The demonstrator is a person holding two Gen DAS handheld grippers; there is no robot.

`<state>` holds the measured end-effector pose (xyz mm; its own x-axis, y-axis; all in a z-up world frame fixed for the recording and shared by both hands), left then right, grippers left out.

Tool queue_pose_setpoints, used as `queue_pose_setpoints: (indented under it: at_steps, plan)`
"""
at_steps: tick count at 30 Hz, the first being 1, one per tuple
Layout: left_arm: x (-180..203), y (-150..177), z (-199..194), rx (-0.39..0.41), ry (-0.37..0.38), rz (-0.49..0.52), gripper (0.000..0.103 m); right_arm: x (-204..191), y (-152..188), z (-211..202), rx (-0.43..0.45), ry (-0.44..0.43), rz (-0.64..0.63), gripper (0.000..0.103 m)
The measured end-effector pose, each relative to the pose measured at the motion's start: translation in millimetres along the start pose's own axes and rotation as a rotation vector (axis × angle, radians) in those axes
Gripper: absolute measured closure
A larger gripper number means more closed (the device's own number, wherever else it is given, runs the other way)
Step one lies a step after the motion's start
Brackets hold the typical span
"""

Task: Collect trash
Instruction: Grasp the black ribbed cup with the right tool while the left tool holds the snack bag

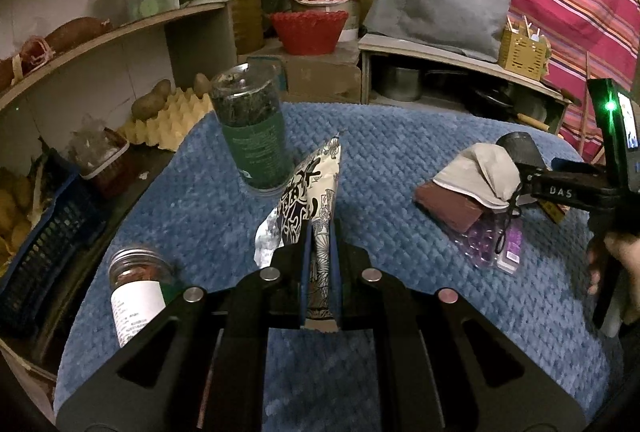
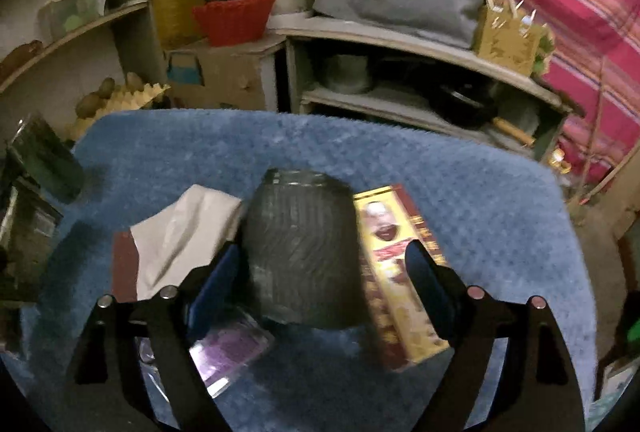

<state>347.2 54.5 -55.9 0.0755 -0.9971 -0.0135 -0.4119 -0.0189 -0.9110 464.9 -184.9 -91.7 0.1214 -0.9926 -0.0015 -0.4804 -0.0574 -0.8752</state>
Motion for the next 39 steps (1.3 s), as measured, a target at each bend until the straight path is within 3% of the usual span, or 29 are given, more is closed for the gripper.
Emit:
queue_pose_setpoints:
  at_steps: [2, 4, 12, 18, 22, 29, 33, 39]
  plan:
    - [0.7, 0.4, 3.6, -0.005, 0.001, -0.007, 0.095, -6.1, 3.1, 5.8, 0.0, -0.001, -0.032, 0.021]
    - [3.7, 0.1, 4.0, -0.004, 0.0, -0.007, 0.095, -11.6, 5.9, 7.0, 0.003, -0.021, -0.054, 0.035]
    - [7.0, -1.5, -0.2, 0.005, 0.006, -0.007, 0.095, 6.8, 3.0, -30.1, 0.054, 0.014, -0.044, 0.036]
    - [20.6, -12.7, -27.5, 0.056, 0.034, 0.02, 0.095, 40.3, 10.2, -116.8, 0.137, 0.017, -0.013, 0.036]
    - [43.6, -21.2, -55.3, 0.088, 0.107, 0.029, 0.095, 77.5, 28.2, -189.6, 0.205, 0.054, 0.065, 0.036]
    - [121.3, -22.5, -109.9, 0.138, 0.231, 0.139, 0.095, 176.0, 72.1, -306.1, 0.248, 0.276, 0.139, 0.036]
    - [181.2, -14.2, -132.9, 0.138, 0.317, 0.152, 0.095, 235.2, 97.5, -341.0, 0.239, 0.402, 0.18, 0.036]
    - [306.0, 13.4, -163.0, 0.131, 0.479, 0.176, 0.095, 299.5, 126.1, -370.8, 0.232, 0.499, 0.238, 0.036]
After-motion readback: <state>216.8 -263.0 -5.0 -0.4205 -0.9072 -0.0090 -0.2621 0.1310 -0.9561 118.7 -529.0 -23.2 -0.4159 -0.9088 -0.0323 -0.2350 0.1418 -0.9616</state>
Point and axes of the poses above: each gripper's, at about its wrist camera, not at the fingertips, and z roughly the way its jaws point, x to its right, y to its underside, the point moved 6 cm from there along z, roughly the way its jaws point, and after that the axes turned 15 degrees about x, right-handed, at the moved point
